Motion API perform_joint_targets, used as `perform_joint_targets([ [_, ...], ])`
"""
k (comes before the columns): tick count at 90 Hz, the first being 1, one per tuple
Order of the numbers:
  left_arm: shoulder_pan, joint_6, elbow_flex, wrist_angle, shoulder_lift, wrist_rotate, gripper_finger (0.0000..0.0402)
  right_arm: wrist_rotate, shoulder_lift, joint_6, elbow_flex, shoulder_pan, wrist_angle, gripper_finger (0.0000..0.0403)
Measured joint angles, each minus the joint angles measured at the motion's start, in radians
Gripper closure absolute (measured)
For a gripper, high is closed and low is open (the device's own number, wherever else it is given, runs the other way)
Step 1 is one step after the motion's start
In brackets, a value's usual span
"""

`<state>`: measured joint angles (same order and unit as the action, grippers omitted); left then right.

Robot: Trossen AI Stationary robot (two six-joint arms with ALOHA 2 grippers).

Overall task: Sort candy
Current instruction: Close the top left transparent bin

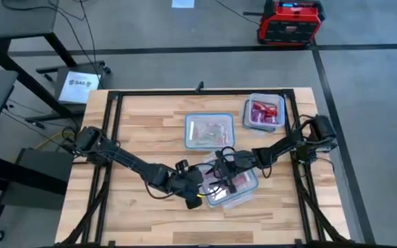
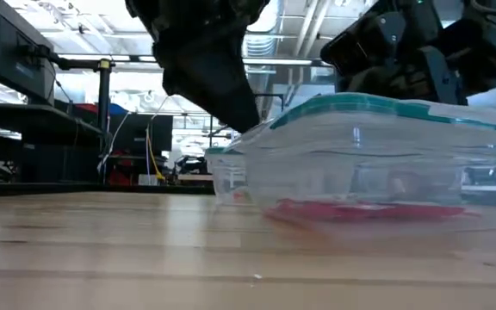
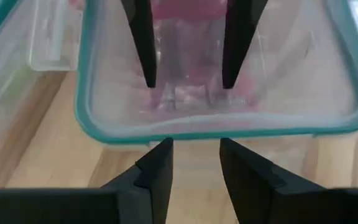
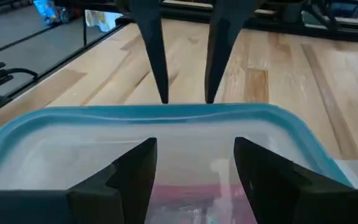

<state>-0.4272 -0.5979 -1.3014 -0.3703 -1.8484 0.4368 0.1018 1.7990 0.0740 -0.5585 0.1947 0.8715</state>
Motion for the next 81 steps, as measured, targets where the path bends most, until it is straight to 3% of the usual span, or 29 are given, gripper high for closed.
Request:
perform_joint_targets([
  [20, -0.03, 0.021, 0.015, 0.012, 0.0, -0.047, 0.0283, 0.0, -0.015, 0.0, -0.007, -0.001, -0.023, 0.0201],
  [30, -0.033, 0.044, 0.06, 0.09, -0.003, -0.01, 0.0283, 0.0, -0.013, -0.001, -0.02, 0.007, -0.042, 0.0201],
  [50, 0.039, 0.055, 0.128, 0.255, -0.002, -0.022, 0.0283, -0.001, -0.013, 0.001, -0.028, 0.005, -0.065, 0.0201],
  [81, 0.117, 0.129, 0.135, 0.351, -0.004, -0.06, 0.0283, -0.01, -0.013, -0.011, -0.026, 0.004, -0.074, 0.0201],
])
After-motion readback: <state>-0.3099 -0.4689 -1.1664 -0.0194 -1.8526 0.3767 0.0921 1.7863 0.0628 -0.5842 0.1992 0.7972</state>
